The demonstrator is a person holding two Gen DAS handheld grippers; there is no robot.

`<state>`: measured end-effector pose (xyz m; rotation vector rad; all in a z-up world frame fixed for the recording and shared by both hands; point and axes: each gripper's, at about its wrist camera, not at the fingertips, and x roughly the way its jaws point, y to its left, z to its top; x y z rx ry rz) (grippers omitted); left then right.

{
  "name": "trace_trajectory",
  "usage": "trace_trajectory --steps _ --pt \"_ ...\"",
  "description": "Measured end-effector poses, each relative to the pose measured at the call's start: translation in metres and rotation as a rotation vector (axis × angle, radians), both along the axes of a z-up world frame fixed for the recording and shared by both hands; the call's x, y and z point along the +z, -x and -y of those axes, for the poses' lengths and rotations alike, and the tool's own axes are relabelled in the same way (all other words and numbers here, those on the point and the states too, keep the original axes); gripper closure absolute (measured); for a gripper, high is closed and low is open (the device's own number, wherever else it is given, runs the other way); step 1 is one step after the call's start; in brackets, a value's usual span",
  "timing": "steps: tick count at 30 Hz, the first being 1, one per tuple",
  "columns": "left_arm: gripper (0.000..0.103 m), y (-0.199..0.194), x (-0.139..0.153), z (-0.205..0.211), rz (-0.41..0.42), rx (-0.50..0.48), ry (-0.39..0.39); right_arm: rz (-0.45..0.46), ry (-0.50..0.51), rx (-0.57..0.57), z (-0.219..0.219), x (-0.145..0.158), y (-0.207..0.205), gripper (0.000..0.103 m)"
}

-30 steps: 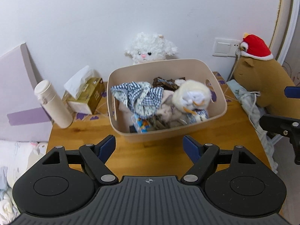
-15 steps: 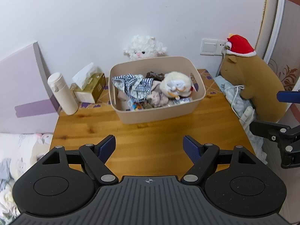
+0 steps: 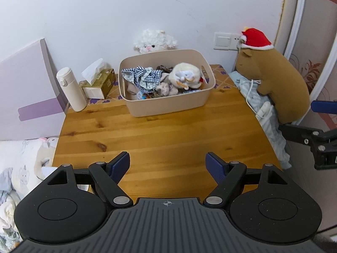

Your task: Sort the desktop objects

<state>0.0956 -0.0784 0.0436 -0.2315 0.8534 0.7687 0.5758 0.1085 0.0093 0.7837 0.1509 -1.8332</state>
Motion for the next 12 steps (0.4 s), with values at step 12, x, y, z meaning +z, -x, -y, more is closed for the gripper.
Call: trace_trajectory --steps 12 --pt "0.023 0.009 0.002 0.018 -0.003 0.006 0.000 0.018 -0.014 0.000 -0.011 -0.004 -0.005 0.000"
